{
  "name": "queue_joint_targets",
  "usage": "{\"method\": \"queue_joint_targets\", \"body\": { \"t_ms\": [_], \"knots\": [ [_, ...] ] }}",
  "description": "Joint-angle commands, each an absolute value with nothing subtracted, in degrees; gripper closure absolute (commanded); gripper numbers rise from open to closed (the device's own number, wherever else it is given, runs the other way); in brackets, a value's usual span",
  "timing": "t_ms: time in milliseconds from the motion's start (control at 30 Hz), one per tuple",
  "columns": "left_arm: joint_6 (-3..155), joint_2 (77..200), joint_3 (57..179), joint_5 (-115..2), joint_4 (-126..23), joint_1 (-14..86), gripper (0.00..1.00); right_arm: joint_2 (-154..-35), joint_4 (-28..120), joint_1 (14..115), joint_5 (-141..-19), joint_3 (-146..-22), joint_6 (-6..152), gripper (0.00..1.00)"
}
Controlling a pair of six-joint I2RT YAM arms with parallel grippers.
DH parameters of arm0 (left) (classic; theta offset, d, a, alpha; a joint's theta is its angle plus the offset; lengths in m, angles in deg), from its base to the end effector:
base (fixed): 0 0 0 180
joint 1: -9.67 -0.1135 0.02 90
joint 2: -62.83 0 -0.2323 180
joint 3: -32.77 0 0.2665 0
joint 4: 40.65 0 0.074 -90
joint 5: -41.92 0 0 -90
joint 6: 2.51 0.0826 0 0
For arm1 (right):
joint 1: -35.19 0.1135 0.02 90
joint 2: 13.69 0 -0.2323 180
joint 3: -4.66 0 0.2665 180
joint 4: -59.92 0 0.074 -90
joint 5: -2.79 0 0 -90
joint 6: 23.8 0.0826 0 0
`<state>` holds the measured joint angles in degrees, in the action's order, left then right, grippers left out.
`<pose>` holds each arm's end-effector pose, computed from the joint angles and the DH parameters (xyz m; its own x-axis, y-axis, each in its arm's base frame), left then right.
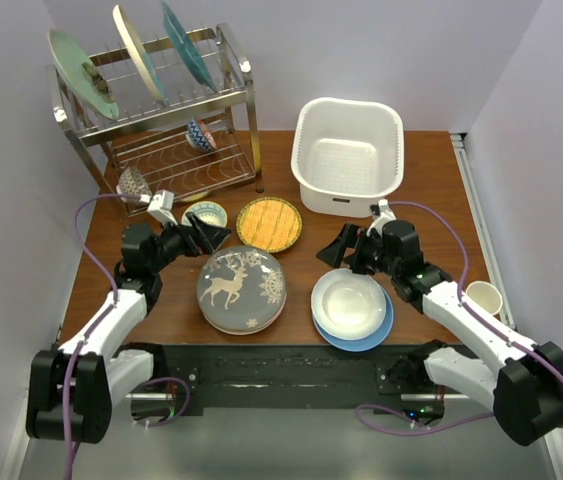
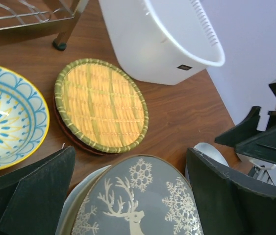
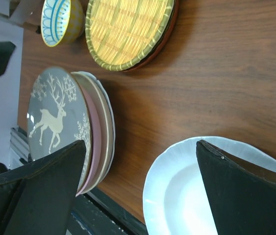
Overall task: Place the plates into the plastic bin on the countertop
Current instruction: Pick up the plate at the center of the board.
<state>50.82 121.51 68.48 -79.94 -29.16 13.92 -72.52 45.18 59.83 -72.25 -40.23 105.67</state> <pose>0.2819 -0.0647 0.1793 -0.5049 -0.4711 -0.7233 0.3457 0.6574 -0.6695 0.2577 0.1417 0.1743 -0.7236 0.3437 -0.5985 -0.1925 0.7322 0.6533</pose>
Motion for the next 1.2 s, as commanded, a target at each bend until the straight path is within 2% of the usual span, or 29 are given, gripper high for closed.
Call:
{"method": "queue_joint_targets", "body": {
  "t_ms": [0,133,233,467,600,700,900,1167],
  "knots": [
    [54.17,115.85,71.62,-85.42,-32.82,14.85,0.0,-72.84,44.9,60.85,-73.07,-41.39,105.4,0.01],
    [53.74,112.49,71.88,-84.48,-33.61,20.2,0.0,-72.5,42.17,60.94,-73.85,-41.57,105.31,0.01],
    [54.61,114.76,76.53,-75.61,-41.42,28.9,0.0,-69.69,39.18,60.94,-76.83,-41.31,105.75,0.01],
    [56.9,125.58,86.38,-64.35,-49.09,43.23,0.05,-62.48,27.08,60.85,-82.03,-42.8,104.96,0.01],
    [57.25,133.38,91.2,-60.23,-49.69,50.25,0.13,-61.16,20.65,60.94,-85.54,-43.86,105.4,0.01],
    [58.13,140.06,96.03,-55.85,-53.2,55.7,0.12,-59.75,16.43,60.85,-87.12,-43.51,106.36,0.01],
    [56.55,148.86,102.2,-53.98,-53.48,60.46,0.11,-53.88,9.65,60.77,-91.95,-41.14,110.05,0.01],
    [57.25,151.43,104.67,-51.25,-57.69,61.7,0.09,-50.43,5.61,60.85,-93.02,-38.94,112.78,0.01]
  ]
}}
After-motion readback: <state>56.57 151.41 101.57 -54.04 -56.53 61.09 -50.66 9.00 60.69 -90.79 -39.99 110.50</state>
